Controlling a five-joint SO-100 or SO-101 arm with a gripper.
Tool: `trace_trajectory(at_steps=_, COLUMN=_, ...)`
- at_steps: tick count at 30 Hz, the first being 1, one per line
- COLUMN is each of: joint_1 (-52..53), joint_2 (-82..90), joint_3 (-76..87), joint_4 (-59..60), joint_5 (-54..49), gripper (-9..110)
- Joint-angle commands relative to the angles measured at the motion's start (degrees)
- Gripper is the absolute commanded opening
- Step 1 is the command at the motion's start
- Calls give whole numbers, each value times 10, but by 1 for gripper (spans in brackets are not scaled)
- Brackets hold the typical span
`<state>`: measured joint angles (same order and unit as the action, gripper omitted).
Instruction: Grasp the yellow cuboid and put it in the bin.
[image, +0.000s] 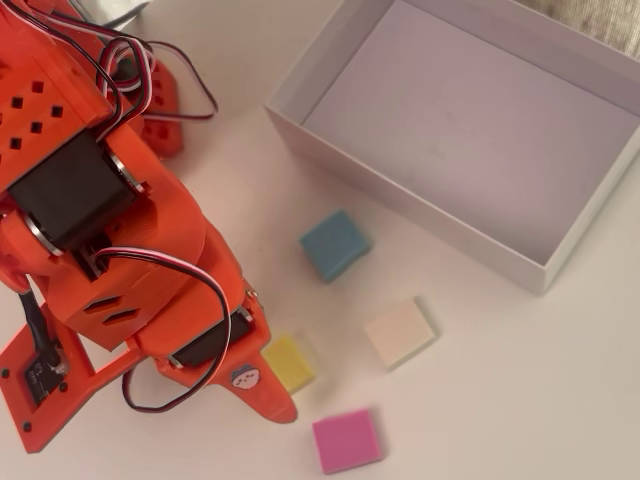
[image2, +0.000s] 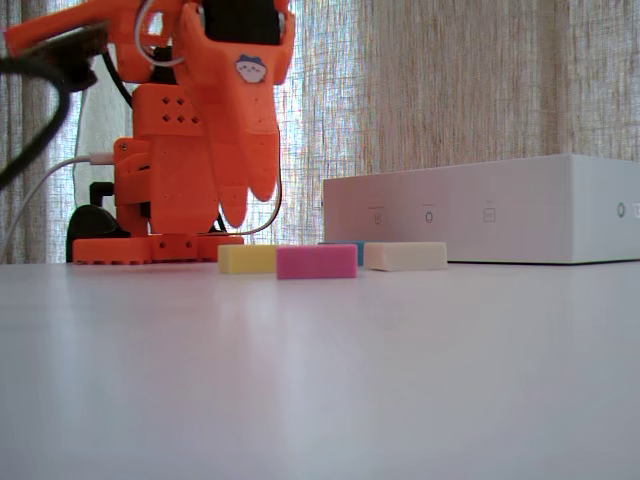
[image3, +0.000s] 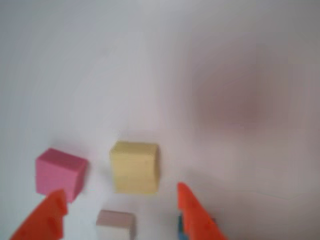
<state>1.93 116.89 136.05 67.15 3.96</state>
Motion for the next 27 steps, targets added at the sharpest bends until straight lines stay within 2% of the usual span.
trace_trajectory(at_steps=1, joint_1=3, joint_2=-5, joint_3=2, joint_4=-19, joint_5=-12, gripper=28)
trace_trajectory(at_steps=19, joint_1=-1, joint_2=-60, joint_3=44, joint_4=-122, joint_5=-39, gripper=24)
trace_trajectory(at_steps=27, joint_1=-4, joint_2=-67, joint_3=45, joint_4=-122, joint_5=-52, gripper=9)
